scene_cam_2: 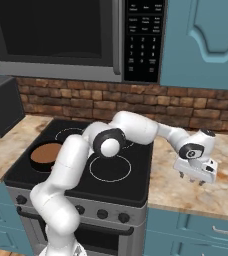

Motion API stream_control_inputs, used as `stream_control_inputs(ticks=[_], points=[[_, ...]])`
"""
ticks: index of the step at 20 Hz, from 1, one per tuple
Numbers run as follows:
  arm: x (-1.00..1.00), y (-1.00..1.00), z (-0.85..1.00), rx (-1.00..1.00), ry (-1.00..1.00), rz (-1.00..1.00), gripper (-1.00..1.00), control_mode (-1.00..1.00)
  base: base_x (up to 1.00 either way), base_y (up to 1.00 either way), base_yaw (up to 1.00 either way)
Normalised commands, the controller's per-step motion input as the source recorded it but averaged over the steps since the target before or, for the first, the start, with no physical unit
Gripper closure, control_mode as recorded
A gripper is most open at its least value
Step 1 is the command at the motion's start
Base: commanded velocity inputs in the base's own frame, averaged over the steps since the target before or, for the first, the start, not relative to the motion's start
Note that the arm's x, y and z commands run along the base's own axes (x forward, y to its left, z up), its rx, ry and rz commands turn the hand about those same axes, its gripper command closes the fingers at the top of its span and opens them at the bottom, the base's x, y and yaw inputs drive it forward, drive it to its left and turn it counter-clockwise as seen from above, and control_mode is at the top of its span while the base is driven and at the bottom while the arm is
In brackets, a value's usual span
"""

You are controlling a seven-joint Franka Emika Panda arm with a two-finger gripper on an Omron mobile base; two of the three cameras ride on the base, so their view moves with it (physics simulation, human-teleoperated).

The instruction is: Pick up the sugar cube(s) and place them in the saucepan with hot chocolate.

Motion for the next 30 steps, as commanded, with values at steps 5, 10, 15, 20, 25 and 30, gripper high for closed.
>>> stream_control_inputs(ticks=[5,10,15,20,25,30], points=[[0.16,0.01,0.0,0.0,0.0,0.0,-1.0,-1.0,0.0,0.0,0.0],[0.04,0.0,-0.01,0.0,0.0,0.0,-1.0,-1.0,0.0,0.0,0.0],[0.0,0.0,-0.04,0.0,0.0,0.0,-1.0,-1.0,0.0,0.0,0.0],[-0.07,0.0,-0.11,0.0,0.0,0.0,1.0,-1.0,0.0,0.0,0.0],[-0.04,0.0,-0.06,0.0,0.0,0.0,1.0,-1.0,0.0,0.0,0.0],[-0.13,0.0,0.0,0.0,0.0,0.0,1.0,-1.0,0.0,0.0,0.0]])
